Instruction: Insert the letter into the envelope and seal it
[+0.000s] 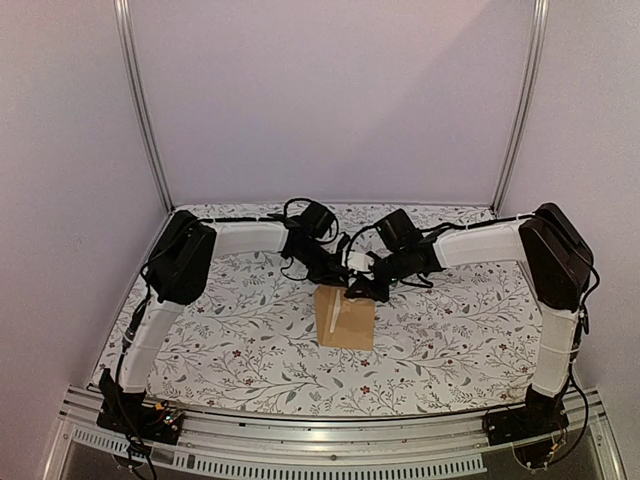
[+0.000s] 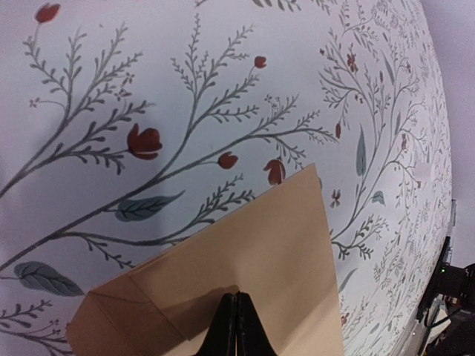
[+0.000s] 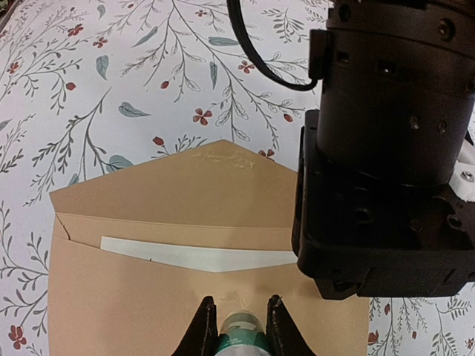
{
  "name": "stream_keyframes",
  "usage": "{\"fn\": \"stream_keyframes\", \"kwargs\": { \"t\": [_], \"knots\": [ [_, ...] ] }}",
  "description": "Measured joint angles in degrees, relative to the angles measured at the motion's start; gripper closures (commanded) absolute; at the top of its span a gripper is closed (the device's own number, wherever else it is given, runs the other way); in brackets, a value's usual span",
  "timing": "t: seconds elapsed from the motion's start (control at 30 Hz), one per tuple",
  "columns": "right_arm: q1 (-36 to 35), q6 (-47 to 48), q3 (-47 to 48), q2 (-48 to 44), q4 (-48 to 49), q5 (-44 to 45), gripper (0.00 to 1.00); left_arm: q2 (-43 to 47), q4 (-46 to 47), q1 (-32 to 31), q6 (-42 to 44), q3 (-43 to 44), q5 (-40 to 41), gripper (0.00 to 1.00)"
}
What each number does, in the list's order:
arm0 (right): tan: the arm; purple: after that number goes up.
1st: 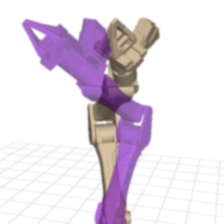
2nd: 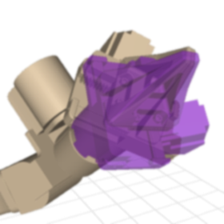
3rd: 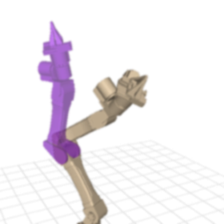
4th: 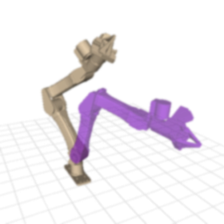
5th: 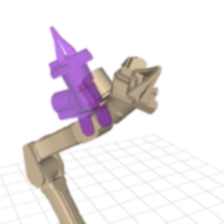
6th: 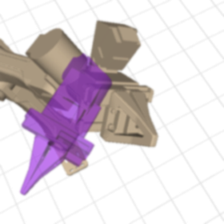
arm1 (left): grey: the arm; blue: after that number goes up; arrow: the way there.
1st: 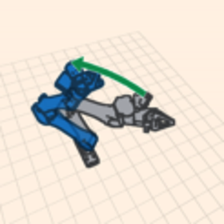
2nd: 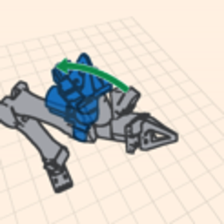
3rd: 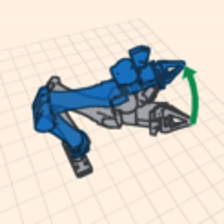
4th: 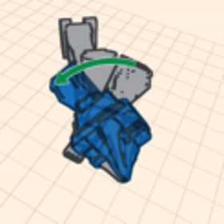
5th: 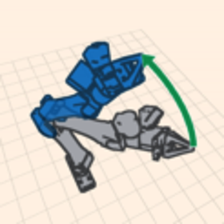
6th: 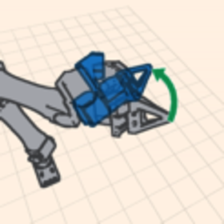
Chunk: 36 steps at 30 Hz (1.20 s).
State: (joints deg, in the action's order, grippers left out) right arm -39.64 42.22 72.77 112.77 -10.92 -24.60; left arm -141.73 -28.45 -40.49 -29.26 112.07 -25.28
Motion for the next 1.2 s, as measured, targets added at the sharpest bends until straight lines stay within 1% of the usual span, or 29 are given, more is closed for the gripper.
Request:
{"fn": "stream_keyframes", "kwargs": {
  "t": [0.27,0.77,1.2],
  "knots": [
    [0.0,-0.63,0.42,2.49,0.5,-0.46,1.0,-0.26,0.13,0.11,-0.39,0.0,-0.42,1.0],
    [0.0,-3.23,0.35,4.13,2.71,-2.12,1.0,-0.37,0.26,0.31,-0.85,0.0,-1.11,1.0],
    [0.35,-3.69,-0.79,4.13,3.54,-6.03,1.0,-0.48,0.13,0.55,-0.85,-0.04,-1.53,1.0]
  ]
}}
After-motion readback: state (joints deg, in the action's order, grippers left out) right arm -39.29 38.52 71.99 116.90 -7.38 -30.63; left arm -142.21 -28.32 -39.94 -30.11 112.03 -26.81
